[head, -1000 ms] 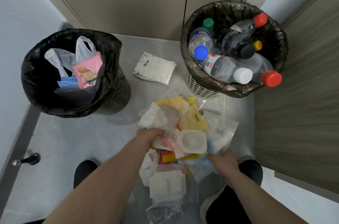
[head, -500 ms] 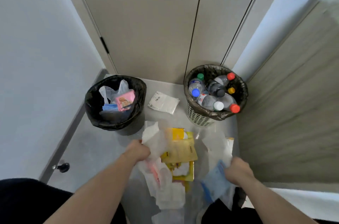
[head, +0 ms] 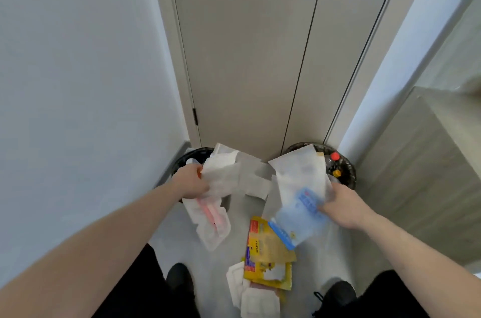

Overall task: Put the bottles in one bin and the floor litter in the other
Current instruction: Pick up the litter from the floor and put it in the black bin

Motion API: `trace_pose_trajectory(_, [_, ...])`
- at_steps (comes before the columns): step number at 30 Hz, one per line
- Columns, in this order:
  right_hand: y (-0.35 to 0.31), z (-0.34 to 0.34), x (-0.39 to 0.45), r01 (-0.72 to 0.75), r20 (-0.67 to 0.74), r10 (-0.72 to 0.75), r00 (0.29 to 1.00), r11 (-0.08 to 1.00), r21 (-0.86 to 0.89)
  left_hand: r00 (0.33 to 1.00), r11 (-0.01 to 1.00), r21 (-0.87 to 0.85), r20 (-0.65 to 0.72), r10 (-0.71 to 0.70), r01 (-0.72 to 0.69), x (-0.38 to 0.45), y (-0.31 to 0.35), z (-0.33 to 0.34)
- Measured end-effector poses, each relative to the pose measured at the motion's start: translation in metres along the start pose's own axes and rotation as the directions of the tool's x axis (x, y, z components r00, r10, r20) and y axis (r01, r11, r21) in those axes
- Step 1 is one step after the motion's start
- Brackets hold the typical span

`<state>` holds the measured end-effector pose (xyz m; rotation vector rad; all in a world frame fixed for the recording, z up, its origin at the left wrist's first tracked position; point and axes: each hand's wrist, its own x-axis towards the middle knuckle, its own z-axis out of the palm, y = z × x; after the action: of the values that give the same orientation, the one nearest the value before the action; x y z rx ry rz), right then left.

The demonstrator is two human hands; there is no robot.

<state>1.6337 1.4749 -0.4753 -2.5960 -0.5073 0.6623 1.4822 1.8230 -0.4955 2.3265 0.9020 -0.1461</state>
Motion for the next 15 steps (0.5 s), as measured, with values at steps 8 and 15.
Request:
trace_pose_trajectory(8, [-0.042, 0.031, 0.009, 0.027, 0.049, -0.033, 0.998, 0.993, 0.118, 0.988, 0.981, -0.160, -0.094, -0.122, 0.106, -0.007, -0.029, -0.013])
trace_pose_trajectory(15, [-0.069, 0.046, 0.039, 0.033, 0.063, -0.045, 0.997, 0.985, 0.172, 0.966, 0.944, -0.288, -0.150, -0.209, 0.159, 0.021, -0.033, -0.005])
